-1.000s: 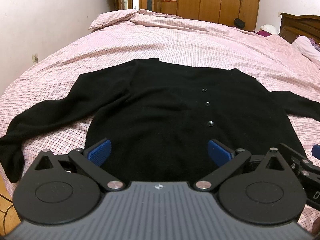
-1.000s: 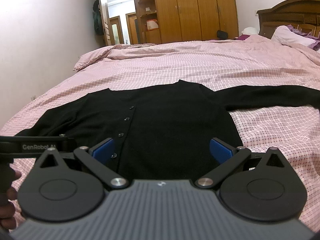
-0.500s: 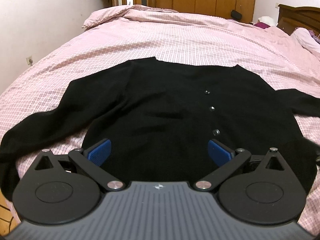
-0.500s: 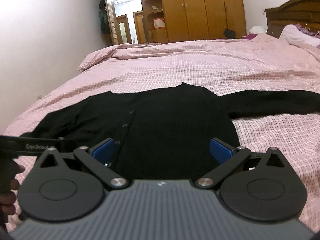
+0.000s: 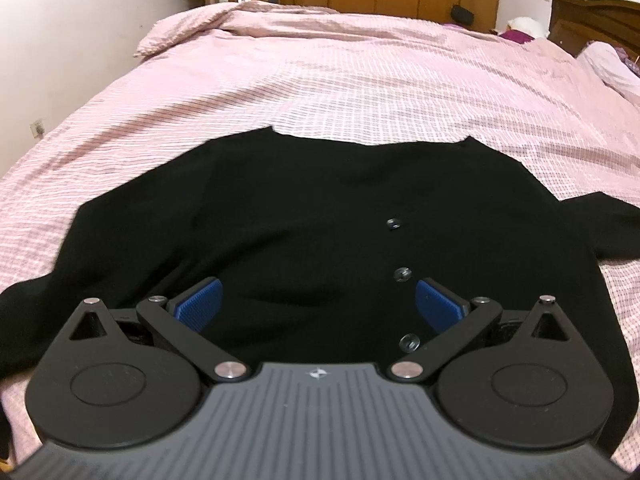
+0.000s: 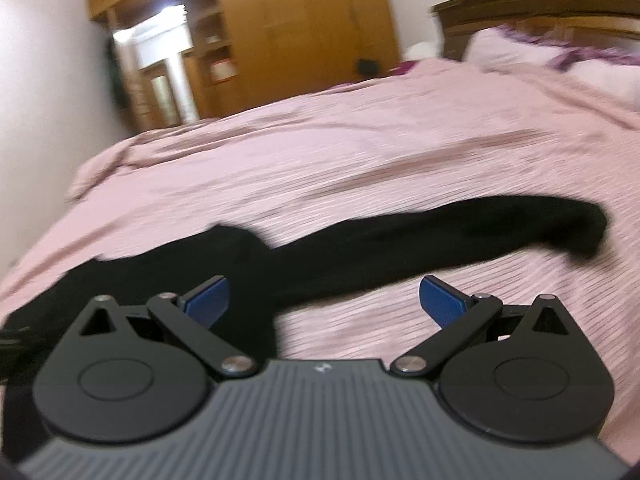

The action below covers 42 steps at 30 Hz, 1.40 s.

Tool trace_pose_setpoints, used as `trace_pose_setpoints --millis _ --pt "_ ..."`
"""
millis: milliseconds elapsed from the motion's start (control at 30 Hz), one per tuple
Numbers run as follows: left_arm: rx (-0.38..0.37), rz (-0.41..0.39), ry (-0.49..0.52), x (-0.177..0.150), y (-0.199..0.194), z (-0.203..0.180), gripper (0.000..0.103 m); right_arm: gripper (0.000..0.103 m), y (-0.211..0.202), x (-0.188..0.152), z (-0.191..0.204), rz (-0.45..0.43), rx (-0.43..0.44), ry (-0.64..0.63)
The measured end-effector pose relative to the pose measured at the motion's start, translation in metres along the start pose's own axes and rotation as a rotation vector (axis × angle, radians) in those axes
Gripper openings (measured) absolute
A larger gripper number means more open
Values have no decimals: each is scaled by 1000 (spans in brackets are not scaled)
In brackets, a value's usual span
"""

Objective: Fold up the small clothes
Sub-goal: 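Grasp the cardigan sleeve cuff with the right gripper and lift it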

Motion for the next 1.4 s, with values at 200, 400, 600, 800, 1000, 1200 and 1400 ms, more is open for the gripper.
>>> trace_pose_setpoints --millis 200,400,600,800,1000,1200,1400 --pt "-1 34 16 3 31 -22 103 103 18 8 -99 -6 -145 131" --pt "15 77 18 -5 60 -32 103 103 36 7 -183 -17 -245 250" --pt "35 98 14 -17 77 -33 103 103 71 5 -227 6 -225 354" --pt "29 102 -7 -21 81 -30 103 103 110 -20 -253 51 -184 539" --pt "48 73 5 -23 80 -33 103 102 110 -27 -243 1 -147 530" --pt "44 60 7 -24 78 -33 103 20 106 -20 -242 0 -10 659" --pt "34 61 7 -23 77 -31 103 17 56 10 -259 -136 -22 602"
Point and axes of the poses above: each gripper's, at about its wrist camera, not at the fingertips, and y roughly the way its jaws point, z to its left, x to its top, the point moved 8 cm from there along y, roughly the way its jaws point, and after that the axes turned 7 degrees about -y, right-handed, at the moved point
